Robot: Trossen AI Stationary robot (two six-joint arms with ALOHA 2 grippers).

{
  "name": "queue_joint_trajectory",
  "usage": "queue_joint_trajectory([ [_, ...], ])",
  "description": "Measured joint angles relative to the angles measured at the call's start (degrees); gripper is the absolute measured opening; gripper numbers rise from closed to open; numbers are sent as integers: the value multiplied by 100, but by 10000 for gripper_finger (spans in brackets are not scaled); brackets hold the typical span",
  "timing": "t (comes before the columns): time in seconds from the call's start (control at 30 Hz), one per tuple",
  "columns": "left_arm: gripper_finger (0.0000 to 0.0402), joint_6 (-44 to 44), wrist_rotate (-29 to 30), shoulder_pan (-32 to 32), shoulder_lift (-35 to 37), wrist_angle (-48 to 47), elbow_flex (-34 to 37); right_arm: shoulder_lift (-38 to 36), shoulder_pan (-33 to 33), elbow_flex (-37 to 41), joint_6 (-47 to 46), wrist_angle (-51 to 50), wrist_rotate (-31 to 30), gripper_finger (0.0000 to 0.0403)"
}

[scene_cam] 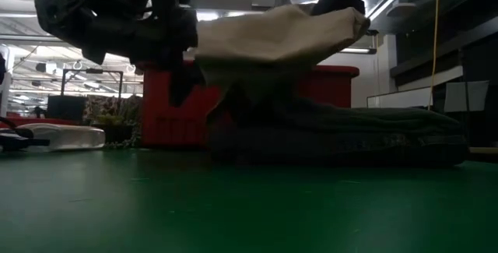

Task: Fold Laundry from Bin
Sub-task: Stack the gray shorts on top of the green shirt

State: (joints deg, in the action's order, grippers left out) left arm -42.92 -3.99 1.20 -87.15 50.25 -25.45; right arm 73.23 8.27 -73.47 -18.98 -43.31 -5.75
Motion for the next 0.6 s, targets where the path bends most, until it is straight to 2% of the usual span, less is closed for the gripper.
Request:
queue_joint_trajectory([
  [0.17, 184, 3, -56, 84, 2, 705, 0, 0, 0, 0, 5, 317, 4, 15],
  [0.3, 176, 1, -263, 153, 2, 791, 0, 0, 0, 0, 41, 862, 353, 15],
  [0.6, 146, 0, -743, 401, 79, 958, 0, 0, 0, 0, 45, 1611, 639, 15],
])
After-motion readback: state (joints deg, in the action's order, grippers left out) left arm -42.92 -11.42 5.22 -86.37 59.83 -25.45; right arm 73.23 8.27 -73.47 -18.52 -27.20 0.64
